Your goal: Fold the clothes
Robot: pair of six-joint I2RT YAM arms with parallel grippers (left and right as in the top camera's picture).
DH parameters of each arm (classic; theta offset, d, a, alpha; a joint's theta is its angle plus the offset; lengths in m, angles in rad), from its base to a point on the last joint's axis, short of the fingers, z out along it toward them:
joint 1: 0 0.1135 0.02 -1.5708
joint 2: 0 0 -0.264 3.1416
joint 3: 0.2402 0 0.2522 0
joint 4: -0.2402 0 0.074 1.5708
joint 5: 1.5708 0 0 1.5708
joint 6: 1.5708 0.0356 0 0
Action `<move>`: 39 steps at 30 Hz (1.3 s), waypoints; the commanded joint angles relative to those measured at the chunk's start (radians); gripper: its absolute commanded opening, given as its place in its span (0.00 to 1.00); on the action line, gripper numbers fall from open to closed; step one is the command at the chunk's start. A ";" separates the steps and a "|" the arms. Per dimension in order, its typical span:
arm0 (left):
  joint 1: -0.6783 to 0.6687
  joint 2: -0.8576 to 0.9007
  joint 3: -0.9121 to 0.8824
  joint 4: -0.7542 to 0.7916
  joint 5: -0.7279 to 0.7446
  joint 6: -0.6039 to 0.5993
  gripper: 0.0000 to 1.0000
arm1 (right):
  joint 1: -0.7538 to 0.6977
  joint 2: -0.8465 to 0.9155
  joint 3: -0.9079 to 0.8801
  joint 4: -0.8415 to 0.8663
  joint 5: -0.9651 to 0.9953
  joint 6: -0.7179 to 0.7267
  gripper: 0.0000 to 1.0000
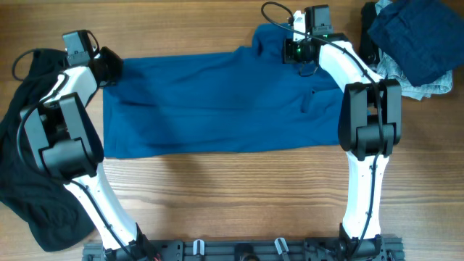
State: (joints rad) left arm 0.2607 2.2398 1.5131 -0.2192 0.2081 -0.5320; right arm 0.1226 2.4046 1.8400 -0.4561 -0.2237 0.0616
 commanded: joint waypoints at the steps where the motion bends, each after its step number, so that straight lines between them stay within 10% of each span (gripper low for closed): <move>1: -0.006 0.034 -0.002 -0.034 0.016 0.000 0.04 | -0.003 -0.046 -0.007 -0.021 0.010 0.048 0.04; 24: 0.027 -0.189 0.000 -0.591 -0.116 -0.083 0.04 | -0.101 -0.272 -0.007 -0.362 0.056 0.236 0.04; 39: 0.116 -0.263 0.011 -0.668 -0.109 -0.074 0.04 | -0.137 -0.284 -0.007 -0.571 0.209 0.308 0.04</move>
State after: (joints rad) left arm 0.3614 2.0556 1.5158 -0.8673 0.1215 -0.6044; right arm -0.0074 2.1578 1.8385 -1.0111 -0.1032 0.3378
